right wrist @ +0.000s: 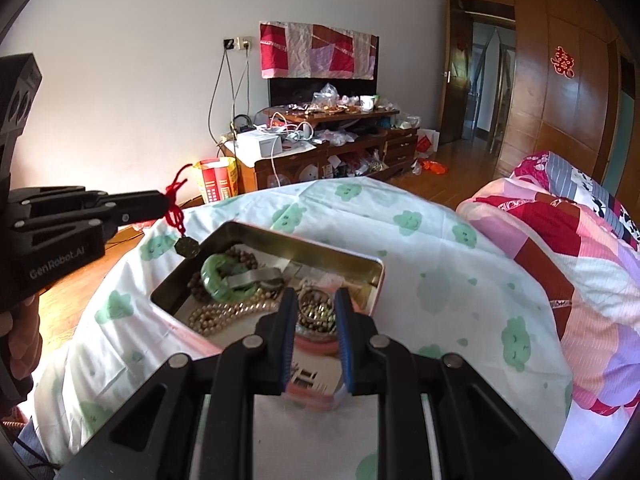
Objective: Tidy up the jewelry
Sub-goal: 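Carry the red tassel and silver ring over the tin with both tools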
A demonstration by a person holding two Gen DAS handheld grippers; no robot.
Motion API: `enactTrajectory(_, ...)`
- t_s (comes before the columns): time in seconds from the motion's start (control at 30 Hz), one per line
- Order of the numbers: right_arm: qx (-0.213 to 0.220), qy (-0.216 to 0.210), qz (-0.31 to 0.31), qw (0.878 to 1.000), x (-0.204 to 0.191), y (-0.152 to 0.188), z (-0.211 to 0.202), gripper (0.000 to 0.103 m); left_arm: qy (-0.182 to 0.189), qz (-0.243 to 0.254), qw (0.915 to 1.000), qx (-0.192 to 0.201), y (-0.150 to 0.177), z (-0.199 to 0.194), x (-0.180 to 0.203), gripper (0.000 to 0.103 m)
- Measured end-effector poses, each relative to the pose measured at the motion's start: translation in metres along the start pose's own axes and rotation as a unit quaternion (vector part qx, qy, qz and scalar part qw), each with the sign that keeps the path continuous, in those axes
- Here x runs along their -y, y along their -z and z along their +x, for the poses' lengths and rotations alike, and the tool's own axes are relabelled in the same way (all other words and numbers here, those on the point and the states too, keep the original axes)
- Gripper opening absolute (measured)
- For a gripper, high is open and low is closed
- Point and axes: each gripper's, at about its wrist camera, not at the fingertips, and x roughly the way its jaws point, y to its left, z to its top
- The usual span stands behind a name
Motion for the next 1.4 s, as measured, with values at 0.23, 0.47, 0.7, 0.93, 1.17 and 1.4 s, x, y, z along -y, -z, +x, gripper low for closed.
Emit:
enactTrajectory(0.23, -0.007, 0.013, -0.006, 1.0, -0.001, -0.011, 0.018, 0.022, -0.008, -0.006, 0.9999, -0.012, -0.002, 0.018, -0.002, 0.0)
enactTrajectory(0.47, -0.018, 0.02, -0.005, 1.0, 0.0, -0.01, 0.035, 0.022, -0.014, -0.012, 0.9995, -0.026, 0.002, 0.035, -0.005, 0.0)
enactTrajectory(0.7, -0.029, 0.025, -0.007, 0.999, -0.002, -0.01, 0.049, 0.022, -0.016, -0.013, 0.9992, -0.035, 0.007, 0.044, -0.006, 0.0)
enactTrajectory(0.93, -0.038, 0.029, -0.008, 0.999, -0.003, -0.007, 0.059, 0.022, -0.02, -0.015, 0.9988, -0.043, 0.01, 0.05, -0.01, 0.0)
enactTrajectory(1.17, -0.047, 0.031, -0.009, 0.998, -0.003, -0.003, 0.066, 0.022, -0.019, -0.02, 0.9982, -0.054, 0.016, 0.057, -0.014, 0.0)
enactTrajectory(1.4, -0.053, 0.031, -0.008, 0.998, -0.003, -0.002, 0.073, 0.022, -0.026, -0.023, 0.998, -0.053, 0.018, 0.059, -0.016, 0.001)
